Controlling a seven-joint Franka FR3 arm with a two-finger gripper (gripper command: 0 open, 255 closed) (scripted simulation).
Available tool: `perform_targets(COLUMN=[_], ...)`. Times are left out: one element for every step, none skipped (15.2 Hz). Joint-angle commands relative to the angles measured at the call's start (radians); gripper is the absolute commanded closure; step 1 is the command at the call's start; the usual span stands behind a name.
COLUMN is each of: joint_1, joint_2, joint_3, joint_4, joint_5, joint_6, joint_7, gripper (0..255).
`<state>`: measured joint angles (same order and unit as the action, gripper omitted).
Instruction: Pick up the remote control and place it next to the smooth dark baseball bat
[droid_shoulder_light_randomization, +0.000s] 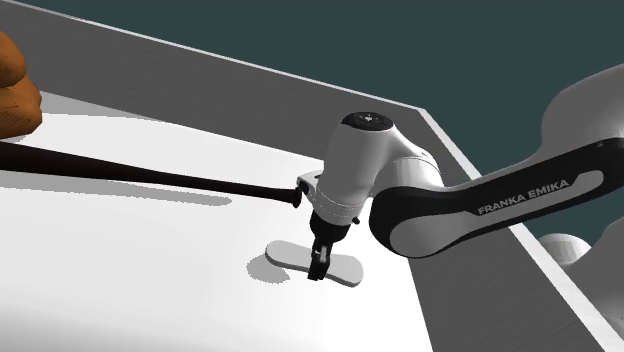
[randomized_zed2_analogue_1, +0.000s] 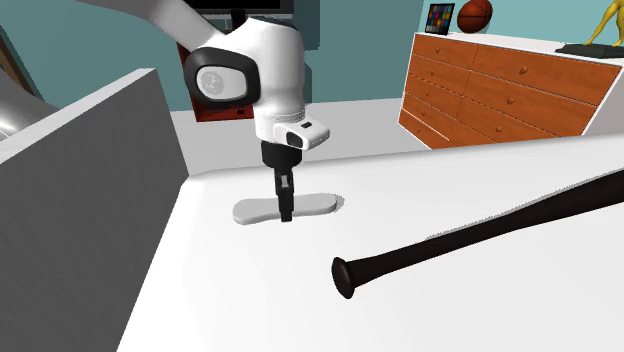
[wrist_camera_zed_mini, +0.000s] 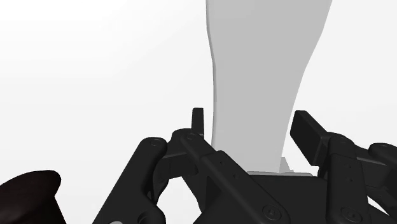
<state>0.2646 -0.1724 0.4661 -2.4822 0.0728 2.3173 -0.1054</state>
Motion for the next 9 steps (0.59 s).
perform_targets(joint_1=[0.002,0.003,0.004,0.005,0.005,0.006,0.007,0.007,0.008], joint_2=[-0.021,-0.031,-0.04,-0.049,-0.058,-0.066,-0.074,-0.082,-0.089], joint_3=[-0.005,-0.007,-0.009,-0.011,-0.013,-0.015,-0.017,-0.019,-0.021], joint_4=[0.01,0.017,0.023,0.03,0.036,0.043,0.051,0.058,0.066], joint_5=[0.01,0.014,0.017,0.02,0.023,0.026,0.029,0.031,0.033], joint_6=[-0.03,-0.045,-0.06,-0.075,-0.09,-0.105,-0.12,-0.135,-0.149], joint_7=[-0.009,-0.012,-0.016,-0.019,-0.022,-0.024,-0.027,-0.029,-0.032], gripper=[255,255,255,255,255,255,255,255,255])
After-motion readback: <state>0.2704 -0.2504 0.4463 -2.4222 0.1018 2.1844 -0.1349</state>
